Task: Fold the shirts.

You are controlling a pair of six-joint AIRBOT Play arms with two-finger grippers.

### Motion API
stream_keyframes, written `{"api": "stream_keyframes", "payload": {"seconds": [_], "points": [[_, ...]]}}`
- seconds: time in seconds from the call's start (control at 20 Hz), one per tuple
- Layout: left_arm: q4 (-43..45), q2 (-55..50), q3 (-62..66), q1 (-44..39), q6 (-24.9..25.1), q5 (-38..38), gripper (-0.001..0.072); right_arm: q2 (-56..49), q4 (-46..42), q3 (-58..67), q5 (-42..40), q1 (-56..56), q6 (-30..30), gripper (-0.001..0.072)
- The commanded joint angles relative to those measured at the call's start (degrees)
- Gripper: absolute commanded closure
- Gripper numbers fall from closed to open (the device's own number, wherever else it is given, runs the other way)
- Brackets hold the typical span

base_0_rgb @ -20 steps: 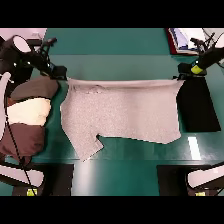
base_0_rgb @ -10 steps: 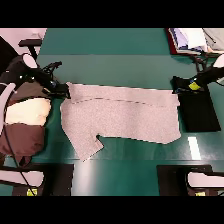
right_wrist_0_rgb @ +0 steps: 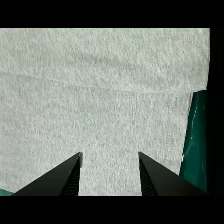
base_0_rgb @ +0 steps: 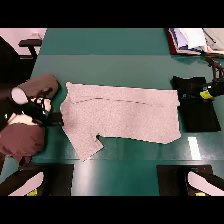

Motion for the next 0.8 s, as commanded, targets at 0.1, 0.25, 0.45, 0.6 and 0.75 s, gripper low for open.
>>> {"api": "stream_keyframes", "payload": {"seconds": [0.1,0.25,0.45,0.6,0.75], "points": [[-12.00,3.89,-13.31,0.04,0.42,10.10,0.0219,2.03,4.15,-2.73,-1.84,-0.20,-1.18,0.0300],[-15.50,3.82,-14.14,-2.01,1.73,14.80,0.0220,2.08,4.04,-2.73,-1.57,-0.20,-1.20,0.0300],[-15.54,3.78,-13.77,-3.91,0.33,15.80,0.0611,2.10,3.63,-2.75,1.11,-0.42,-2.25,0.0300],[-15.50,3.78,-11.52,-3.91,0.76,12.68,0.0687,3.56,0.61,-6.69,6.14,-3.67,-2.25,0.0300],[-15.50,3.78,-8.81,-3.91,2.19,9.81,0.0687,7.96,-4.20,-18.10,8.24,-10.03,-2.08,0.0214]]}}
